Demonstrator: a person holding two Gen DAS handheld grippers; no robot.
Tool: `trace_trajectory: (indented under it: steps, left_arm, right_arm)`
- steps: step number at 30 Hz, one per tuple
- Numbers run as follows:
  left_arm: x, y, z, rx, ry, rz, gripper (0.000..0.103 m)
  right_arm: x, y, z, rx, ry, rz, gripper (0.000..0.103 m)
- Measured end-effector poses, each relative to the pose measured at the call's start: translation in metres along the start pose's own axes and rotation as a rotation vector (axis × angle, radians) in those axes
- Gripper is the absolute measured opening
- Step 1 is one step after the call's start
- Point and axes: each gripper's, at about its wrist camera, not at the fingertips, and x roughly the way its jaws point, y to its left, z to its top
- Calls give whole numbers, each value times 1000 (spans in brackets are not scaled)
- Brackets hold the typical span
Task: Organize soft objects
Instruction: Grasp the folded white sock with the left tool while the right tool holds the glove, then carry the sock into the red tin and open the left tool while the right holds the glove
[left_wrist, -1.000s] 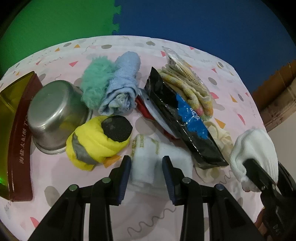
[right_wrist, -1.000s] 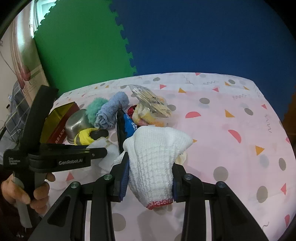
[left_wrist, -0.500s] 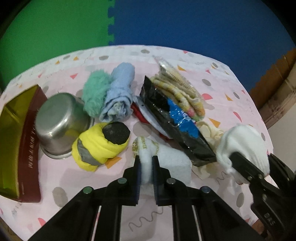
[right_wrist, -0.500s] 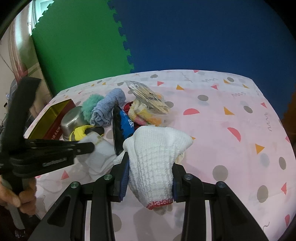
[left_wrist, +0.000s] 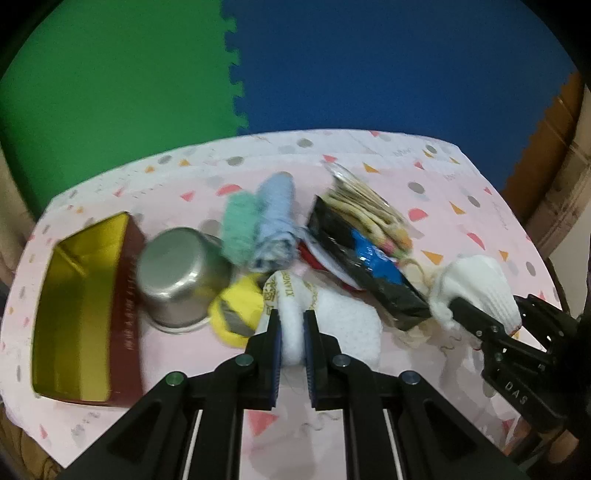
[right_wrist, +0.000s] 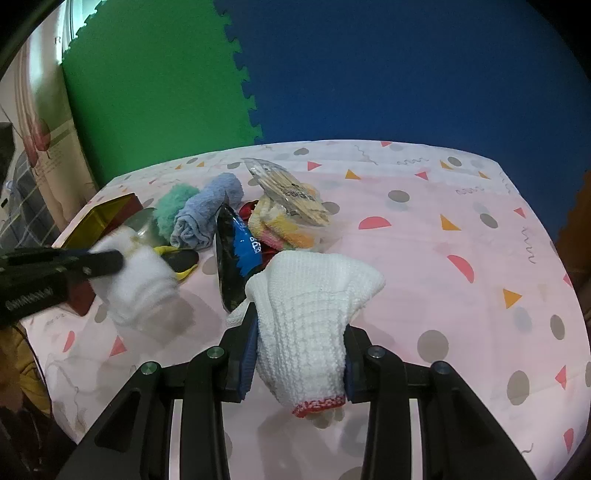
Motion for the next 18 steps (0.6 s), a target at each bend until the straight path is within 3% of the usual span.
trace_trajectory:
  steps: [9, 18]
  left_arm:
    - [-27, 62, 7, -62, -51, 101, 11]
    - [-33, 169, 2, -199, -43, 280, 11]
  right_arm:
    - [-1, 1, -2, -11, -7, -18, 34]
    - [-1, 5, -2, -25, -15, -40, 35]
